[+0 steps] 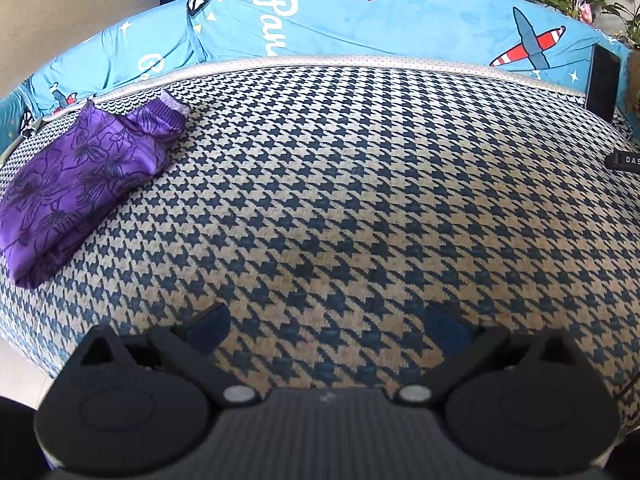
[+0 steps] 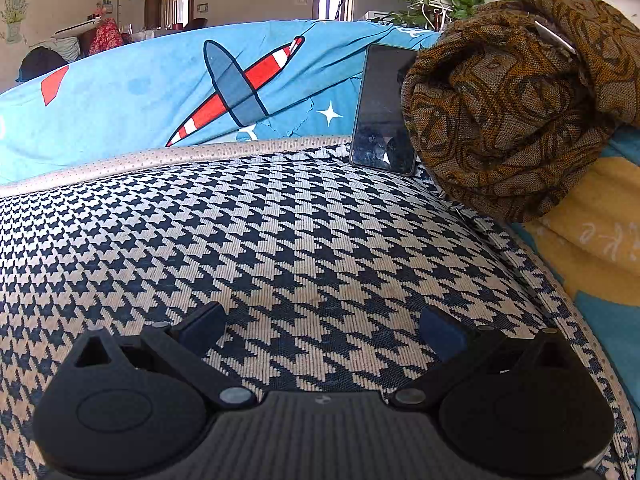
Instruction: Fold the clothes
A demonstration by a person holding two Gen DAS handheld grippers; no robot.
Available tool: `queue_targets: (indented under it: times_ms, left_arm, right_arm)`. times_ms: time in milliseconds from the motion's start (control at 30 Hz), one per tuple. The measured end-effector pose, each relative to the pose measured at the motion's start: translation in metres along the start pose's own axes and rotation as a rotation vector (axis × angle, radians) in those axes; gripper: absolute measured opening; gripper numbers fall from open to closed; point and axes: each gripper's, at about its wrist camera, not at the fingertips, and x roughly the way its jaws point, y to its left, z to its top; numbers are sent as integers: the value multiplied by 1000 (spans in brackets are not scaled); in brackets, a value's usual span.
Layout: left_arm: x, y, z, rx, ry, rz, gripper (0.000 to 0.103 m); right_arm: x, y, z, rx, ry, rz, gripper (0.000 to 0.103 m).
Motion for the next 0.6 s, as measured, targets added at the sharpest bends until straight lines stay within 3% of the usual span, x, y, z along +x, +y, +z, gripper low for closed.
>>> queue_targets:
  times_ms: [233,600]
  left_arm:
    - [-10,9,-6,-40,-16,-28,103]
    - [-12,2,-11,-26,-27,-8,103]
  right_arm:
    - [-1,0,0,0,0,0,103]
    - [-3,0,1,0,0,0,103]
